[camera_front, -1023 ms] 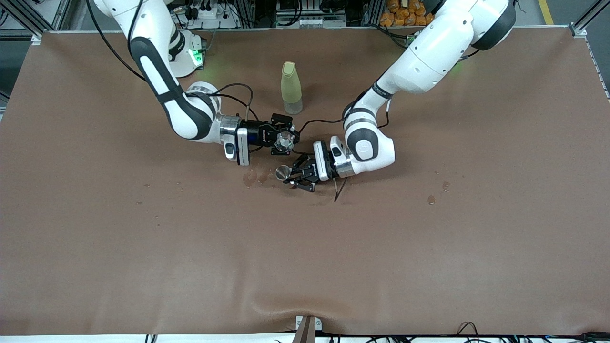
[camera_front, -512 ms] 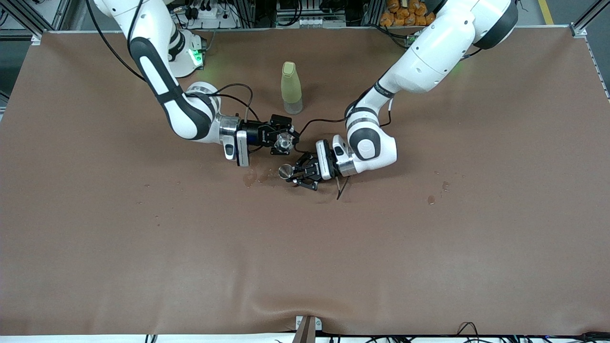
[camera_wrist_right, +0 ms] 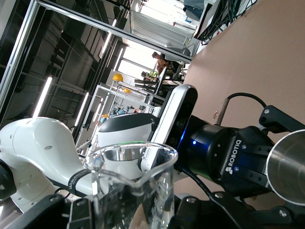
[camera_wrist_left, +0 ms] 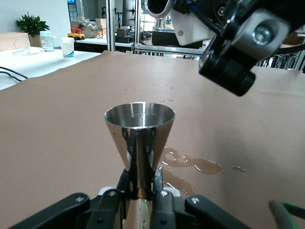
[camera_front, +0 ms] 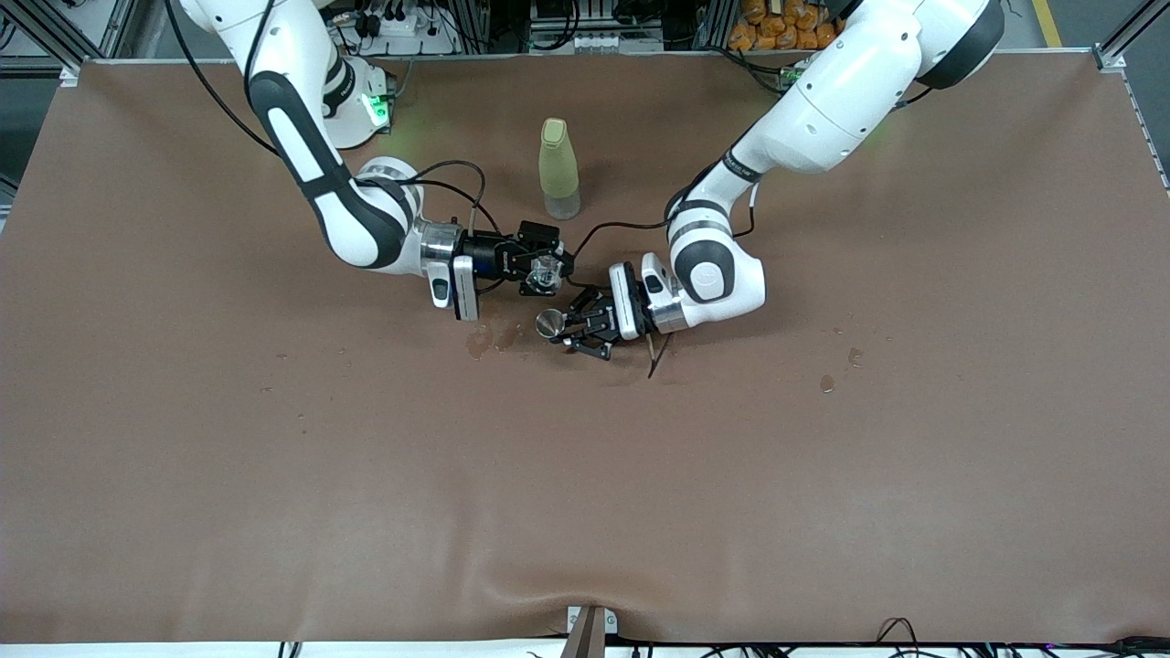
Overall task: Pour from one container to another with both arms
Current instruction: 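Pour the liquid from the beaker into the jigger held by the left gripper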
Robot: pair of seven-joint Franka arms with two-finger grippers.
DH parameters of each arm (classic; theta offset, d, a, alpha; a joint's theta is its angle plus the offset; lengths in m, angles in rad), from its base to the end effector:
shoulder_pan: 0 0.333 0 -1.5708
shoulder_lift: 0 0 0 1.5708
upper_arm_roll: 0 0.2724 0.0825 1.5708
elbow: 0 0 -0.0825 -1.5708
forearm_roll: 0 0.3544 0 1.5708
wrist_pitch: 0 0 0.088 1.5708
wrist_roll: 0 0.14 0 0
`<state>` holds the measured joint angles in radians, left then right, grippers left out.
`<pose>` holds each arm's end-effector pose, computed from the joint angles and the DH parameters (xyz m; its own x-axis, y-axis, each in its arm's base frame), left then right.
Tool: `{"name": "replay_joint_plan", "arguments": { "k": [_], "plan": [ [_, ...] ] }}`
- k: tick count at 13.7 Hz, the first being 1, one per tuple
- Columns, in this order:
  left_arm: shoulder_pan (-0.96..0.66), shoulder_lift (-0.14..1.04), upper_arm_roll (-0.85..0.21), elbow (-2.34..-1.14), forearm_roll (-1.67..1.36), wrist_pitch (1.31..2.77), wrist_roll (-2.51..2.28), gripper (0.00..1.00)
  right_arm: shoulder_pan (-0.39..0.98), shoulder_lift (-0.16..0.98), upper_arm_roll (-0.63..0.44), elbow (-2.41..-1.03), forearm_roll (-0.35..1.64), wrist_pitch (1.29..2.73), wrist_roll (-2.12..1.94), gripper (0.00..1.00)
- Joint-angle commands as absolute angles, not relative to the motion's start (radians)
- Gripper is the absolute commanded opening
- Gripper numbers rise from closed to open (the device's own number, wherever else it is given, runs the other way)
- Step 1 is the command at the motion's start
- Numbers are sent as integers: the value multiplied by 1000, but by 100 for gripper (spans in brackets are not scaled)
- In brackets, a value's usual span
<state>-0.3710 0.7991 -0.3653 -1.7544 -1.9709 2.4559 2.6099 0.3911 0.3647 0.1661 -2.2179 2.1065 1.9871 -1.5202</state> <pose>0.4581 -0.4305 0.1163 0.1130 -0.3070 0.9450 -0.9864 -0.1491 0.0695 0.4210 0.3573 0.2176 0.9201 -0.0851 0.3823 0.3756 -0.0846 -0.9229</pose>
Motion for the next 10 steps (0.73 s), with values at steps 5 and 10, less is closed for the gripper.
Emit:
{"name": "replay_joint_plan", "arguments": {
  "k": [5, 10],
  "plan": [
    [-342, 736, -394, -1822, -2006, 2445, 2643, 0, 391, 345, 167, -2232, 2131, 1983, -1415, 0],
    [-324, 735, -410, -1832, -2006, 2445, 2643, 0, 394, 344, 169, -2230, 2131, 1982, -1350, 0]
  ]
}}
